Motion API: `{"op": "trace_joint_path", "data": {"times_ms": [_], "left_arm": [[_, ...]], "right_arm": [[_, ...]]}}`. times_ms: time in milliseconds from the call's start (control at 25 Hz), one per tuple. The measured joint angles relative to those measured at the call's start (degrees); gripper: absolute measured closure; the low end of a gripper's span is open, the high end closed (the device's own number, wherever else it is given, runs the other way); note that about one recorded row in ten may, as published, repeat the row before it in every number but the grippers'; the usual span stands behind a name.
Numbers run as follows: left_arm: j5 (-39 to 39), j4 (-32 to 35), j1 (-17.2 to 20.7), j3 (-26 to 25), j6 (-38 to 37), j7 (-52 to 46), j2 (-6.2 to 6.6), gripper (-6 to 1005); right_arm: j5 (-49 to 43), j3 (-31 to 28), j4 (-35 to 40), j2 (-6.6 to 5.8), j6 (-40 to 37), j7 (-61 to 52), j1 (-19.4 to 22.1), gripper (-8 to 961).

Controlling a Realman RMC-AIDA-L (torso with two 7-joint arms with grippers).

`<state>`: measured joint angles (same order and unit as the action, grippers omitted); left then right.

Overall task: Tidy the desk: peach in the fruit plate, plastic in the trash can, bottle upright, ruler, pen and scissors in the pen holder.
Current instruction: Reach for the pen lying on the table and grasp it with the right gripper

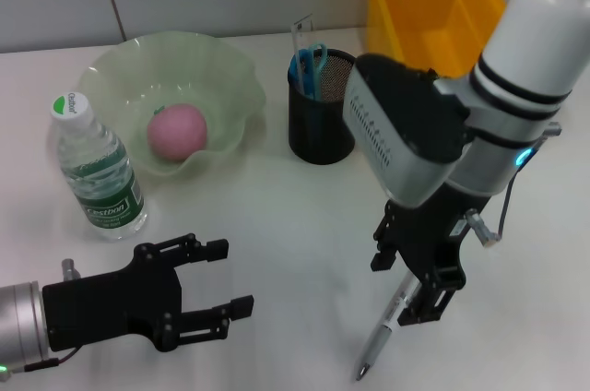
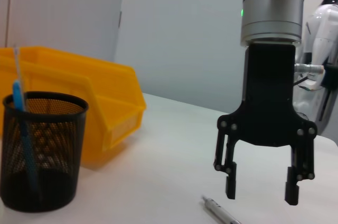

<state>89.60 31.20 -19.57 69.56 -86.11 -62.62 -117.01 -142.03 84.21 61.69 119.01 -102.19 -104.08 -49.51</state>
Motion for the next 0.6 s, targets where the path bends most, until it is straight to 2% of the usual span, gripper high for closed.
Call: {"op": "trace_joint_path", "data": {"times_ms": [600], "left_arm": [[2.27, -0.09, 0.34, 0.21, -1.24, 2.97, -0.51, 214]], "right_arm": [[0.01, 12.34, -2.41, 0.33, 5.74, 1.17, -0.76, 266]]}}
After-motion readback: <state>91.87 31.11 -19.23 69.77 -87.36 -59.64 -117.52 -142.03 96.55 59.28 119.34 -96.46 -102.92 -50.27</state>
